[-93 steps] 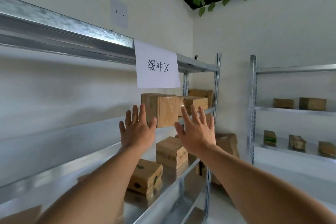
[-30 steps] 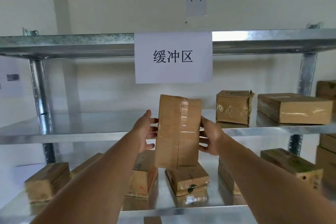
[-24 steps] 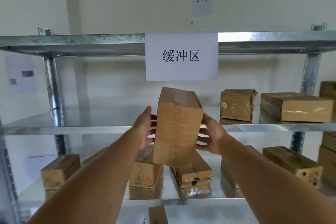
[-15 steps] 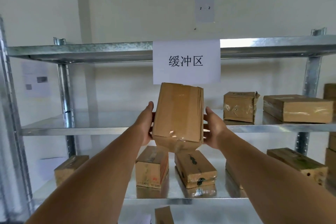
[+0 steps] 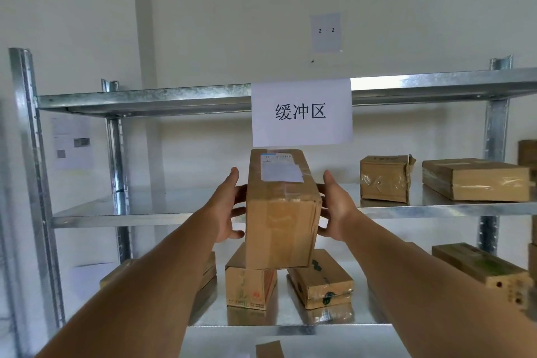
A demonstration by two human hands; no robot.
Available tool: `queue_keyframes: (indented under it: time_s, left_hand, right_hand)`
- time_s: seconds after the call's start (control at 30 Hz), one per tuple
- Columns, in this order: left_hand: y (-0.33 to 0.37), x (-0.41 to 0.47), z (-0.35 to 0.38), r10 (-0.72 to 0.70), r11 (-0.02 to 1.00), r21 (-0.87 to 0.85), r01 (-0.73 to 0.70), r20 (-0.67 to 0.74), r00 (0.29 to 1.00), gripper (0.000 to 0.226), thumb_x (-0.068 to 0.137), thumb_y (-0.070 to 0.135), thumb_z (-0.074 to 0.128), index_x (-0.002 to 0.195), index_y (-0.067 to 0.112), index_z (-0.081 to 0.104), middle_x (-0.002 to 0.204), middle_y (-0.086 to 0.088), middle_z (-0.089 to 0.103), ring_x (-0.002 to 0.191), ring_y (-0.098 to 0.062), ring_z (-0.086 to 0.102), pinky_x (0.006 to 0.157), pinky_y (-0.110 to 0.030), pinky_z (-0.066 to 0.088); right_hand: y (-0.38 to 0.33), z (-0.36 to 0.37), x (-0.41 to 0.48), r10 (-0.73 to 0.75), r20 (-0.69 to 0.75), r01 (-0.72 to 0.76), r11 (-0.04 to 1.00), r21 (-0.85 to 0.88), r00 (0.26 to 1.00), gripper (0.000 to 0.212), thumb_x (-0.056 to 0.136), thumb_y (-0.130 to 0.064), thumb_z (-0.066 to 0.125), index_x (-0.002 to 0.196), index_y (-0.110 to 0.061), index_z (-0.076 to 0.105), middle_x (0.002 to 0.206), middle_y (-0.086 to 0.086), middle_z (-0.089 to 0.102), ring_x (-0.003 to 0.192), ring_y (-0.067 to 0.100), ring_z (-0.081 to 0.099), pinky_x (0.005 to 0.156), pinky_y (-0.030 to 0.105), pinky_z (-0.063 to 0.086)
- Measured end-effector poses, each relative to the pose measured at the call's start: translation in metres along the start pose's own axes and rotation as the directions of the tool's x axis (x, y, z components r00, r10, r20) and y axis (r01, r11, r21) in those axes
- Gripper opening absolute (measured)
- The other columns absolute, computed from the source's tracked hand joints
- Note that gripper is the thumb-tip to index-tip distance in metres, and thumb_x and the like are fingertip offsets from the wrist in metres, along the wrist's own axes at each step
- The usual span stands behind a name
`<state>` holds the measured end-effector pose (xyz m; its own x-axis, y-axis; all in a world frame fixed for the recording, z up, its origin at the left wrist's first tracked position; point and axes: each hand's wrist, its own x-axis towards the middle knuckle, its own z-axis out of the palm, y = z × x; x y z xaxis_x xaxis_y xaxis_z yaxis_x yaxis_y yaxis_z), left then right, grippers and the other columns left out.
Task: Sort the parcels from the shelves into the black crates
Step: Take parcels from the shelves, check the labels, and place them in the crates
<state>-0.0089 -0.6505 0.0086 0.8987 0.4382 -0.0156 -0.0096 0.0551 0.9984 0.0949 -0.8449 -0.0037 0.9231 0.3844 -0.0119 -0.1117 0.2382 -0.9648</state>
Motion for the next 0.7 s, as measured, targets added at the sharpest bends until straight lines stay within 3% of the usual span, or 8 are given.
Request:
queue_keyframes:
  time_s: [0.13, 0.3, 0.57, 0.7]
  left_hand:
    - [-0.001, -0.013, -0.004, 0.029, 0.999, -0.031, -0.030, -0.018, 0.999, 0.061, 0.094, 0.071, 0.029, 0.112, 0.029, 0.070, 0.121, -0.001, 0.067, 0.117, -0.024, 0.057, 0.105, -0.050, 0.040]
    - [-0.002, -0.026, -0.015, 0.085, 0.995, -0.041, -0.086, -0.034, 0.996, 0.053, 0.096, 0.068, 0.028, 0.115, 0.035, 0.065, 0.120, 0.006, 0.066, 0.113, -0.022, 0.058, 0.098, -0.047, 0.045]
    - [-0.010, -0.039, -0.052, 0.077, 0.996, -0.045, -0.081, -0.078, 0.994, 0.046, 0.099, 0.063, 0.028, 0.102, 0.034, 0.064, 0.111, 0.007, 0.066, 0.111, -0.023, 0.058, 0.096, -0.052, 0.043]
    - [-0.016, -0.043, -0.080, 0.065, 0.995, -0.063, -0.074, -0.131, 0.989, 0.044, 0.100, 0.062, 0.030, 0.103, 0.034, 0.064, 0.113, 0.006, 0.066, 0.104, -0.020, 0.060, 0.085, -0.046, 0.045]
  right_hand:
    - [-0.003, 0.011, -0.010, -0.021, 0.050, 0.020, 1.000, 0.010, 0.999, 0.053, 0.104, -0.063, 0.029, 0.105, -0.027, 0.067, 0.105, 0.000, 0.072, 0.099, 0.022, 0.065, 0.093, 0.048, 0.046]
    - [0.002, 0.023, -0.018, -0.061, 0.083, 0.058, 0.998, 0.039, 0.995, 0.054, 0.105, -0.060, 0.027, 0.113, -0.023, 0.066, 0.110, 0.001, 0.073, 0.097, 0.023, 0.068, 0.076, 0.042, 0.050]
    - [0.022, 0.060, -0.017, -0.056, 0.125, 0.056, 0.998, 0.005, 0.991, 0.054, 0.104, -0.062, 0.025, 0.109, -0.025, 0.064, 0.105, 0.001, 0.074, 0.098, 0.025, 0.068, 0.080, 0.043, 0.053]
    - [0.036, 0.093, -0.010, -0.031, 0.158, 0.036, 0.999, -0.028, 0.987, 0.055, 0.104, -0.062, 0.026, 0.113, -0.024, 0.064, 0.110, 0.003, 0.073, 0.103, 0.027, 0.069, 0.090, 0.047, 0.054]
